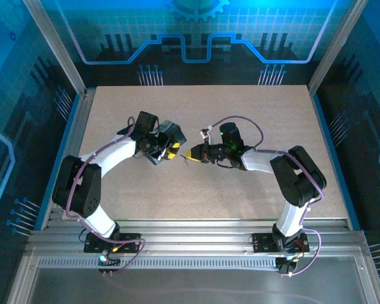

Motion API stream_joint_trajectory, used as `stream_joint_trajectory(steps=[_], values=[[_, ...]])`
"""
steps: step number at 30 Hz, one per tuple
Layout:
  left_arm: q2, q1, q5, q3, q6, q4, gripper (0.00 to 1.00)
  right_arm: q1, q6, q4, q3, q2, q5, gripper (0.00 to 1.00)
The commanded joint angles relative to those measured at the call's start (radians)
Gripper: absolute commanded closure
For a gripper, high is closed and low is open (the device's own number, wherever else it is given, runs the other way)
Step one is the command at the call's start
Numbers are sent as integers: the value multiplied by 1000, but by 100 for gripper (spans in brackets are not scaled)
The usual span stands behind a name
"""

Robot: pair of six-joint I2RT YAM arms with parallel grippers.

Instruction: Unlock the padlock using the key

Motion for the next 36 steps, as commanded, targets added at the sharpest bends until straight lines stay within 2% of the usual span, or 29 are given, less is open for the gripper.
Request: stream_joint_trajectory(steps=[1, 9, 12, 16, 19, 22, 27, 32, 36], values=[[37, 9, -64, 45, 11, -45, 71, 13, 8, 34, -31, 16, -29, 100], [123, -8, -213, 85, 115, -133, 65, -15, -31, -23, -42, 0, -45, 100], [157, -24, -241, 76, 129, -123, 55, -25, -57, -59, -37, -13, -56, 100], [163, -41, -235, 74, 144, -103, 36, -35, -89, -116, -23, -34, -71, 100], [119, -45, -204, 85, 168, -113, 31, -46, -118, -162, -17, -56, -77, 100], [62, -45, -121, 107, 256, -112, 32, -69, -132, -188, -11, -64, -101, 100], [21, -43, 132, 95, 424, -53, 40, -103, -153, -239, 38, -56, -178, 100], [5, -43, 339, 0, 437, 148, 43, -135, -144, -236, 72, -34, -253, 100], [8, -36, 371, -23, 468, 189, 44, -144, -146, -243, 93, -29, -282, 100]])
